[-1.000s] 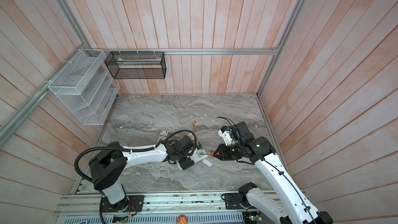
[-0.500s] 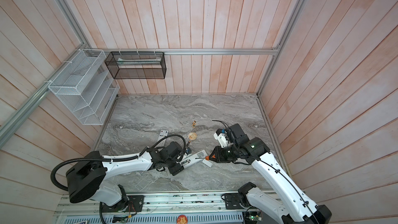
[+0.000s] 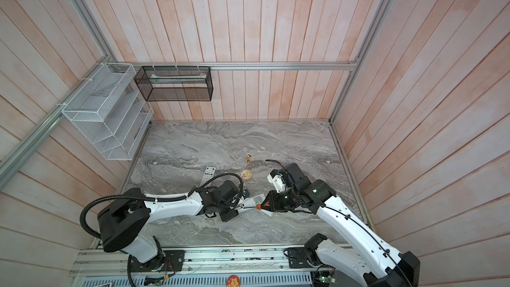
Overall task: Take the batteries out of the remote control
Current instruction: 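Insert the screwdriver tip under the second battery with the right gripper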
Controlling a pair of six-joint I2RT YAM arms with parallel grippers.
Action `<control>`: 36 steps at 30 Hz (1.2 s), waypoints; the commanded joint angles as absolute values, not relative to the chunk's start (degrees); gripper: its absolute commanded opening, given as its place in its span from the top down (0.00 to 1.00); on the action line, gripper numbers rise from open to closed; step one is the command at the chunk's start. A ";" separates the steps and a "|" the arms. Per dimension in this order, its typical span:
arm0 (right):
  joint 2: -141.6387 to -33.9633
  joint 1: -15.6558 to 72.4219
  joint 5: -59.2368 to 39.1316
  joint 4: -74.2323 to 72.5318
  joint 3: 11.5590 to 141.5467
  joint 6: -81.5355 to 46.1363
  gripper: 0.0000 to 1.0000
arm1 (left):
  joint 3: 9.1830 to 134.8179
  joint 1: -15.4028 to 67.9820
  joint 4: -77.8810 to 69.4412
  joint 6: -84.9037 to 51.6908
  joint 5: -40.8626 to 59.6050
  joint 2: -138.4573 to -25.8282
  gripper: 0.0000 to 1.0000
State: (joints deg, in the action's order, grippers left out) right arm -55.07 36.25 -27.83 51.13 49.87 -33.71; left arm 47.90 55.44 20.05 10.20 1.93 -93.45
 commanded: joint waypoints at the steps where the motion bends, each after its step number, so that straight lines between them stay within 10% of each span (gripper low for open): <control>1: -55.20 36.78 -28.75 46.29 48.33 -36.58 1.00 | 47.98 55.20 21.43 11.29 2.65 -94.67 0.51; 6: -56.18 37.62 -28.45 43.53 46.85 -39.20 1.00 | 48.08 55.20 22.01 12.04 4.60 -94.90 0.64; 36: -45.14 52.24 -12.49 30.59 25.28 -59.95 1.00 | 48.77 55.20 23.29 12.48 6.95 -95.43 0.74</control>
State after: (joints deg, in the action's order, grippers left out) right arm -47.44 51.86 -18.00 29.41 30.50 -56.80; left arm 48.34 54.92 20.62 11.51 4.12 -93.76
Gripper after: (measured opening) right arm 0.280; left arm 0.511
